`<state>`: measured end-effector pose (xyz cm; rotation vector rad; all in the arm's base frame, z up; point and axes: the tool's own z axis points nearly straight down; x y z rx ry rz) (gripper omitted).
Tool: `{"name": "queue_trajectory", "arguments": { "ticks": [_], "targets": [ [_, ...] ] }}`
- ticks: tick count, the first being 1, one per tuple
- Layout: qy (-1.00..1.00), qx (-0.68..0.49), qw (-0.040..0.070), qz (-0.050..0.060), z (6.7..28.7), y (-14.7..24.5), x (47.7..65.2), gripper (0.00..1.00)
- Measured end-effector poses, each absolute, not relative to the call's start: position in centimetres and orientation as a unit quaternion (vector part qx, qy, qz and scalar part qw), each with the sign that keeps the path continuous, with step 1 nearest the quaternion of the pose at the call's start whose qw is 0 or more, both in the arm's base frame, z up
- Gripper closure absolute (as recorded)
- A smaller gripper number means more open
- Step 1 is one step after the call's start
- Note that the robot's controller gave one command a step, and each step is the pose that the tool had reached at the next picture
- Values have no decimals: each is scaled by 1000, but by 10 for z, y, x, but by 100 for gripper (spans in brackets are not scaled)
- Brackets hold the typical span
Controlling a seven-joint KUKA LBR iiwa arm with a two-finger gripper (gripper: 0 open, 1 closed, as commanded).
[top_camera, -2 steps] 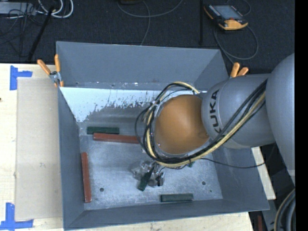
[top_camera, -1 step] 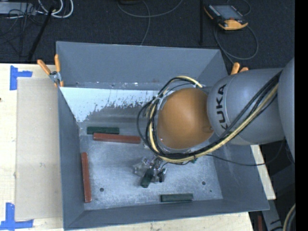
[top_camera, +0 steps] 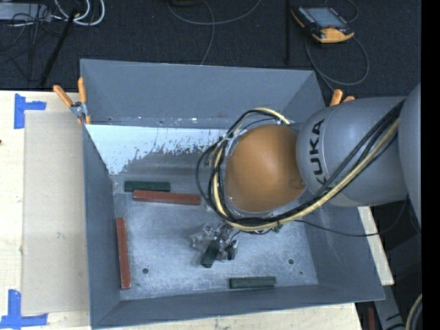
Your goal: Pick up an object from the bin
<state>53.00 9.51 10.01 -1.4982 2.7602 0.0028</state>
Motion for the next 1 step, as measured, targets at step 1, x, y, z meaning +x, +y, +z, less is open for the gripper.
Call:
{"name": "queue_trajectory", "arguments": {
  "ticks": [1],
  "targets": [
    [880, -474, 3, 0, 161, 96, 531, 100]
  ]
}}
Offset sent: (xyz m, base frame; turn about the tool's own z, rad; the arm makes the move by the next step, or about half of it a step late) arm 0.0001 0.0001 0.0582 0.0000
